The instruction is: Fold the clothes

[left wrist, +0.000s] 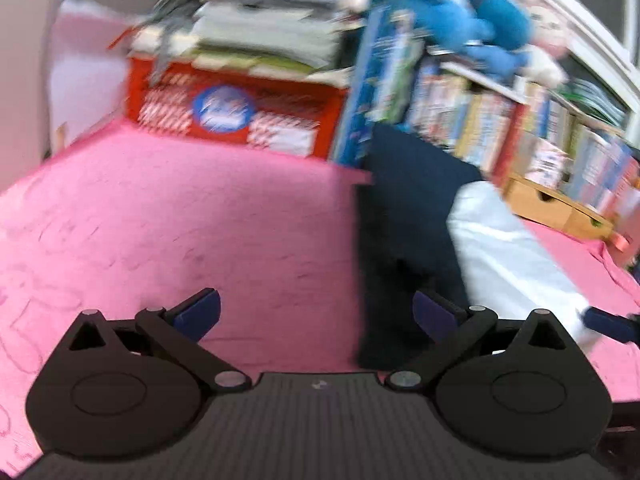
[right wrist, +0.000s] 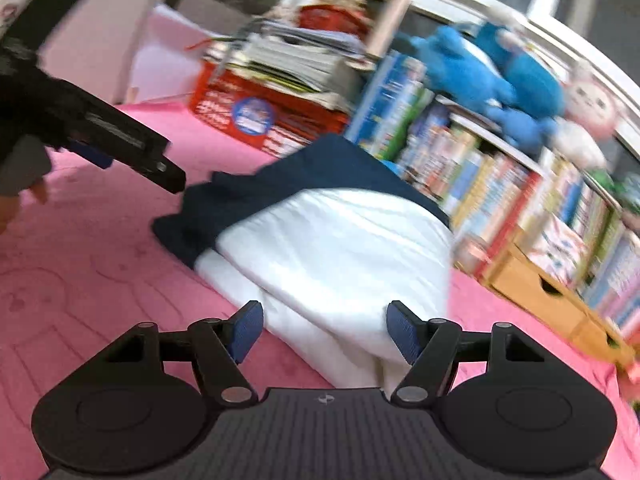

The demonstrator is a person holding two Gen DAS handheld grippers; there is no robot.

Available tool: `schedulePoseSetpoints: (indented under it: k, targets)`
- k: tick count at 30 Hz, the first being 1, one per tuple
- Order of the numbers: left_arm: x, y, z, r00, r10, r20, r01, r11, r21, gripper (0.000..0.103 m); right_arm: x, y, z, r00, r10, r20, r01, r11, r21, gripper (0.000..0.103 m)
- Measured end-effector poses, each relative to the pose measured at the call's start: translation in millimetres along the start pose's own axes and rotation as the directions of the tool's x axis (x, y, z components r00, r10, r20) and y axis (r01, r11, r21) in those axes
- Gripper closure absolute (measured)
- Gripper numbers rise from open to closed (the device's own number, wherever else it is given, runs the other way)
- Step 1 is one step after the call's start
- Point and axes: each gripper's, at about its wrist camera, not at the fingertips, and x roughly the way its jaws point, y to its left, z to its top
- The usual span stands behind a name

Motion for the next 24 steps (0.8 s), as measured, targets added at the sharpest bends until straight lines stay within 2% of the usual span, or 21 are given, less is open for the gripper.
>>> schedulePoseSetpoints:
  k: [2, 3, 5, 7, 8, 12, 15, 17, 18, 20, 22, 24]
  targets:
    - [1, -12, 1, 0.999, 0.017, -0.028, -0.016, 0.999, 0.028, 0.000, 0, -4, -7, 0.999, -0.039, -0.005, 0.040, 0.999, 0.011, 0.032]
    - [3, -14, 2, 0.998, 0.009, -0.056, -0.009, 1.000, 0.006, 0.000, -1, -5, -11, 0.998, -0.067, -0.004, 0.067, 0.998, 0.013, 0.030]
    - [1, -8, 3, 0.994, -0.056, -0.095, 0.047, 0.995, -0.088, 0.000, -5, -11, -17, 0.994, -0.109, -0.003, 0.109, 0.994, 0.033, 0.028]
    - [-2, -2, 4, 0.986, -0.140, -0.090, 0.122, 0.977, -0.176, 0.000, -6, -21, -20, 0.993, -0.116, -0.003, 0.116, 0.990, 0.080, 0.027]
    - [-1, -2, 5, 0.985, -0.145, -0.091, 0.125, 0.973, -0.195, 0.000, -6, -27, -21, 0.994, -0.113, -0.002, 0.113, 0.987, 0.111, 0.026]
    - [11, -15, 8, 0.987, -0.113, -0.115, 0.089, 0.977, -0.196, 0.000, -5, -42, -24, 0.994, -0.109, -0.019, 0.110, 0.974, 0.198, 0.026]
    - [29, -31, 10, 0.980, -0.137, -0.141, 0.106, 0.973, -0.205, 0.000, -2, -48, -25, 0.994, -0.108, -0.030, 0.112, 0.967, 0.230, 0.026]
    - [35, -43, 10, 0.982, -0.152, -0.114, 0.128, 0.972, -0.197, 0.000, 0, -50, -26, 0.992, -0.118, -0.045, 0.125, 0.961, 0.245, 0.026]
    - [36, -47, 10, 0.986, -0.134, -0.098, 0.114, 0.975, -0.189, 0.003, 0, -52, -27, 0.991, -0.121, -0.050, 0.130, 0.959, 0.254, 0.025]
    - [38, -50, 8, 0.992, -0.096, -0.080, 0.080, 0.980, -0.181, 0.016, 1, -55, -28, 0.991, -0.122, -0.057, 0.133, 0.952, 0.274, 0.024]
    - [34, -46, 7, 0.996, -0.077, -0.048, 0.065, 0.975, -0.211, 0.044, 1, -58, -29, 0.990, -0.125, -0.067, 0.140, 0.946, 0.293, 0.023]
    - [26, -39, 6, 0.998, -0.069, -0.016, 0.063, 0.967, -0.247, 0.057, 3, -59, -30, 0.988, -0.133, -0.082, 0.152, 0.942, 0.300, 0.022]
